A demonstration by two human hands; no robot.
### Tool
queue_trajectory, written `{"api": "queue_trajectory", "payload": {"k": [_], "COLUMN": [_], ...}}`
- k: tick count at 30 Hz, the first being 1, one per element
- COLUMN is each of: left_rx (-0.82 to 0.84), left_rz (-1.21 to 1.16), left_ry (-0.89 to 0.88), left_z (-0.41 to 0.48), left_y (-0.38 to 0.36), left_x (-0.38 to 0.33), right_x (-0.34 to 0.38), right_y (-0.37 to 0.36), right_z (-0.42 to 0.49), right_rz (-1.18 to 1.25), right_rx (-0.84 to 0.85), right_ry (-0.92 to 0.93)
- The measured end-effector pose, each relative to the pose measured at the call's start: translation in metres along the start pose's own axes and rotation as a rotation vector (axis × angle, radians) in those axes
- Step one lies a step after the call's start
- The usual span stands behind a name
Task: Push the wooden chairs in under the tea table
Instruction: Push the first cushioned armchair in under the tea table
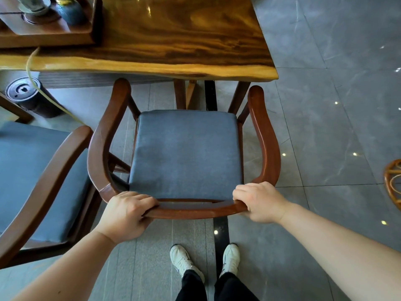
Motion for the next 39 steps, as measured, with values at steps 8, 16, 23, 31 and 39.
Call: {"api": "queue_trajectory", "payload": {"k": [8,16,23,31,39], "left_rx": [-0.021,0.008,0.001,0.029,0.041], "left_rz": [-0.024,-0.01,0.003,0.022,0.147], "left_ry": [-0.005,-0.069,-0.1,-0.065,0.019], "left_z": [0.01,0.023,0.038,0.033,0.035], "left_y": [-0.004,-0.007,0.011,0.013,0.009], "left_x": [-0.008,-0.012,0.002,0.029,0.002], "right_x": [-0.017,-0.032,-0.033,-0.022,-0.063], "right_y": [0.005,0.005,0.015,-0.001,-0.034], "right_z": [0.0,-0.004,0.009,0.022,0.012], "right_rz": [-0.028,-0.031,0.04,0.168,0.167], "right_rx": [0.057,0.062,0.045,0.049,0.382], "right_ry": [0.03,-0.073,-0.188,-0.143,-0.063]}}
Point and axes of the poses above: each hand's wrist, its own z-axis towards the middle knuckle, its own y-axis out of the back of the hand, x = y × z, the point moved 10 cm from there along z, towards the middle knuckle, and after that the axes turned 7 degrees about y, right-handed, at the moved point
